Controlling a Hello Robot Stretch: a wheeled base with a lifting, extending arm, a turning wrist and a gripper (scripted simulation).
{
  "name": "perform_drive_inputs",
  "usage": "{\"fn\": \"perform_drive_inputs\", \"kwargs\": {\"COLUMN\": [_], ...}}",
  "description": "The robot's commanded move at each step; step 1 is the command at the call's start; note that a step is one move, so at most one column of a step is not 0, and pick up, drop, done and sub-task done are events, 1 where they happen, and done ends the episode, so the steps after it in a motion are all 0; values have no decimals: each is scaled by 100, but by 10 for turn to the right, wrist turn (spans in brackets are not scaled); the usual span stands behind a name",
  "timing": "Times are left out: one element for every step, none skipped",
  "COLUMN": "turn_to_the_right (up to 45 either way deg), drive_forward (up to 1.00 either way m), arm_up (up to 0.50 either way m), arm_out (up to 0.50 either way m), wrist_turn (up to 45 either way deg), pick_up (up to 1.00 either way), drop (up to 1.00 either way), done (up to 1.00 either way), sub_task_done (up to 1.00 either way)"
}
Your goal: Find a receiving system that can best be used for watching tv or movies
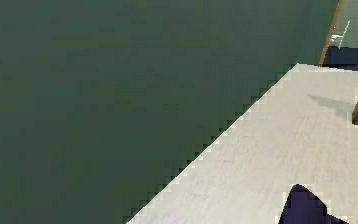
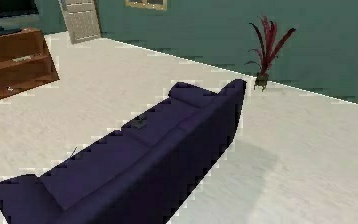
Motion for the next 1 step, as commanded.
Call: {"fn": "perform_drive_inputs", "kwargs": {"turn_to_the_right": [0], "drive_forward": [75], "arm_up": [0], "arm_out": [0], "wrist_turn": [0], "pick_up": [0], "drop": [0], "done": [0], "sub_task_done": [0]}}
